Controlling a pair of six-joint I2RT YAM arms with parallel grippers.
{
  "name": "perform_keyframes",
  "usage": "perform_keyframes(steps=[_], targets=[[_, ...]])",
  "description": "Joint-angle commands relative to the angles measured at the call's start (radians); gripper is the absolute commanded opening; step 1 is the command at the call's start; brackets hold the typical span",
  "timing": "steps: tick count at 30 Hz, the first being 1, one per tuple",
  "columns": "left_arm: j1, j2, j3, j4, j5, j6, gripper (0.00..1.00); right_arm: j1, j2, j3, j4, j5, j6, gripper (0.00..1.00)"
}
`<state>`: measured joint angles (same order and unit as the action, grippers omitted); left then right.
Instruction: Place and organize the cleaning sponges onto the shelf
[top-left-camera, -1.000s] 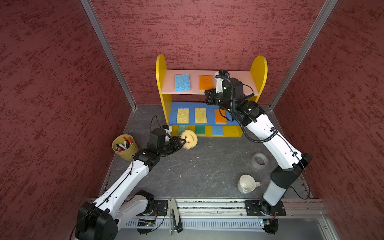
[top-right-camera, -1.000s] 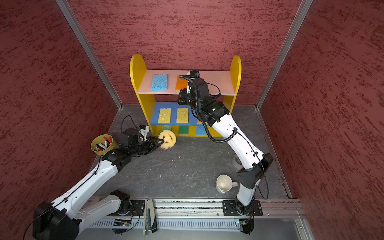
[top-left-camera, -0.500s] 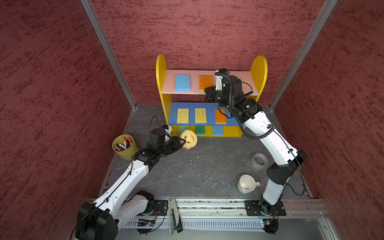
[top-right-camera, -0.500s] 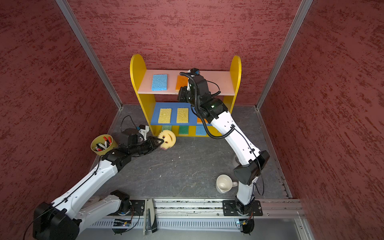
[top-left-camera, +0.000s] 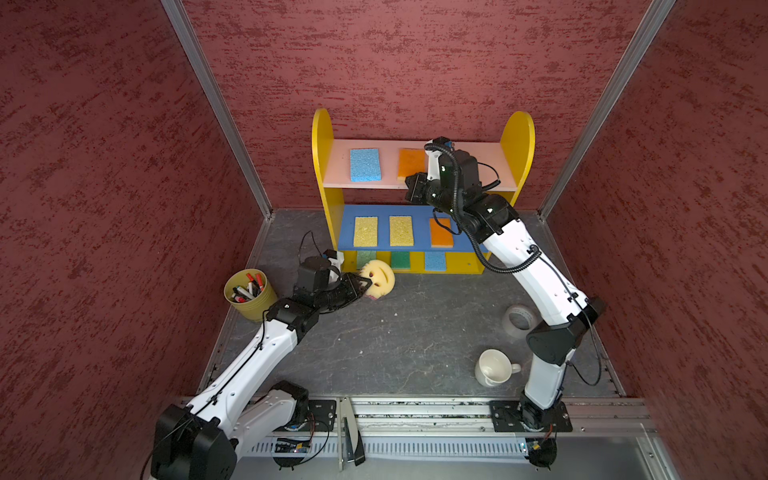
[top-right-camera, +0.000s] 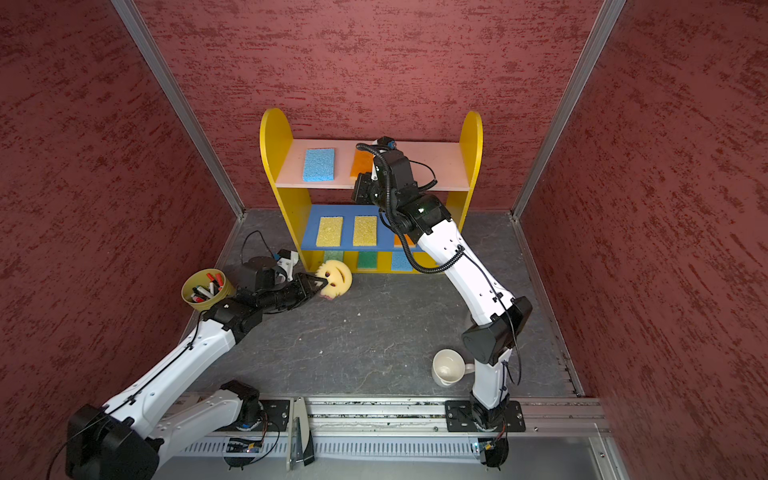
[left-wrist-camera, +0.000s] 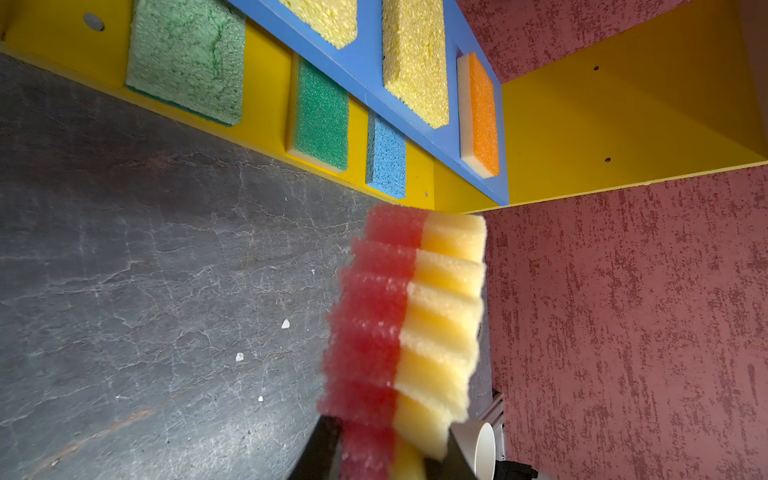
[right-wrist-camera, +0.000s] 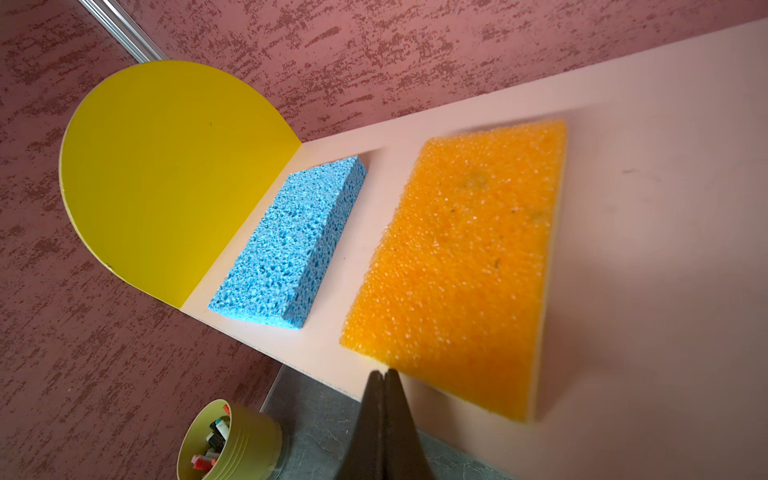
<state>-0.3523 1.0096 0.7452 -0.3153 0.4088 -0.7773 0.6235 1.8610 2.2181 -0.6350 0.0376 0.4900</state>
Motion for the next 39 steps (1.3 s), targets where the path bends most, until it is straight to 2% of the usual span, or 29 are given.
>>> perform_keyframes(steps=[1,6,11,14,18,27,32,35,39], targets=[[0.009,-0.011,0.028,-0.003,0.007,0.016,0.25,-0.007,-0.021,0.005,-0.006,-0.038,0.011,0.00],[0.021,-0.007,0.108,-0.043,0.016,0.036,0.25,0.007,-0.085,-0.074,0.021,-0.059,0.003,0.00],[0.039,0.013,0.273,-0.109,0.047,0.052,0.25,0.051,-0.143,-0.134,0.017,-0.025,-0.049,0.00],[0.038,0.034,0.379,-0.143,0.071,0.056,0.25,0.070,-0.189,-0.182,0.023,-0.013,-0.072,0.08],[0.038,0.056,0.482,-0.176,0.113,0.053,0.26,0.077,-0.263,-0.265,0.013,-0.066,-0.094,0.34],[0.032,0.105,0.592,-0.121,0.221,-0.044,0.24,0.099,-0.452,-0.415,0.010,-0.133,-0.124,0.60],[0.003,0.131,0.621,-0.058,0.253,-0.102,0.23,0.096,-0.488,-0.471,0.031,-0.159,-0.077,0.67],[-0.022,0.139,0.631,-0.022,0.263,-0.129,0.23,0.090,-0.499,-0.506,0.057,-0.169,-0.050,0.67],[-0.053,0.147,0.641,0.005,0.268,-0.150,0.23,0.084,-0.498,-0.537,0.106,-0.253,-0.014,0.67]])
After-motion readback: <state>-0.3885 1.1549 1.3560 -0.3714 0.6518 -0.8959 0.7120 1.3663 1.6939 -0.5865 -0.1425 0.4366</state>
